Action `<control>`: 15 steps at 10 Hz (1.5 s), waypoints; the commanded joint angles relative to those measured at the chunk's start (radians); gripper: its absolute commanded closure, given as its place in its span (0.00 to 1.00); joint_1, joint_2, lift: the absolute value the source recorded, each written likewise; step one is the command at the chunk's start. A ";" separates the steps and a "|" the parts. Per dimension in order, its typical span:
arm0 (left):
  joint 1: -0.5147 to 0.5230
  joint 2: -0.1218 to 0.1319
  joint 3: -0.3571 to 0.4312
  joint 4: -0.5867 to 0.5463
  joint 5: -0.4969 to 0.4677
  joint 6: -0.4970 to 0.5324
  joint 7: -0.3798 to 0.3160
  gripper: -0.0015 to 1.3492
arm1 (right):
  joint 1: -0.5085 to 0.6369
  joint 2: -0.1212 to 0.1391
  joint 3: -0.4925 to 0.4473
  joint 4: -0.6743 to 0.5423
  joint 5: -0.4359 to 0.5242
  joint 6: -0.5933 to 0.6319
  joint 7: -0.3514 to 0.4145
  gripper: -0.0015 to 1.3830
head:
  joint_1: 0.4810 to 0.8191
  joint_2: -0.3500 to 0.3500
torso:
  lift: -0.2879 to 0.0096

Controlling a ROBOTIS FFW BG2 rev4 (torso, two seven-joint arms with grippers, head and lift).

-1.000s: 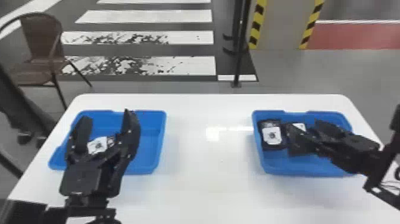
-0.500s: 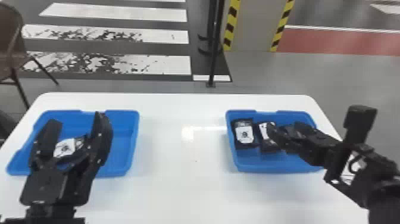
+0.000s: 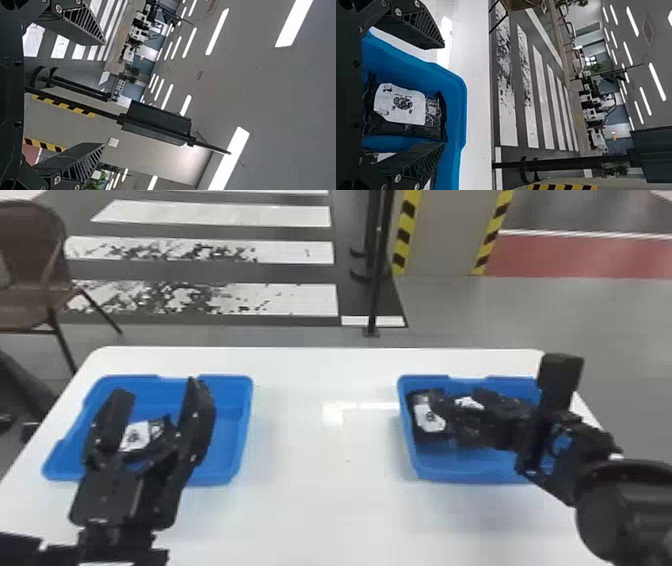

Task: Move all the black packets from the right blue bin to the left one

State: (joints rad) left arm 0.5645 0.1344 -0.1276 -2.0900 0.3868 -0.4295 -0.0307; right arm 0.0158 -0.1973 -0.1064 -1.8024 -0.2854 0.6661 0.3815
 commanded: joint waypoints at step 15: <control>-0.005 0.005 -0.002 0.003 -0.010 0.005 0.000 0.10 | -0.171 -0.021 0.098 0.275 0.056 0.055 -0.021 0.15 | 0.63 0.46 | 0.50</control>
State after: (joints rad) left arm 0.5587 0.1396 -0.1296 -2.0874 0.3780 -0.4253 -0.0307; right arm -0.1479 -0.2167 -0.0122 -1.5350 -0.2312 0.7123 0.3605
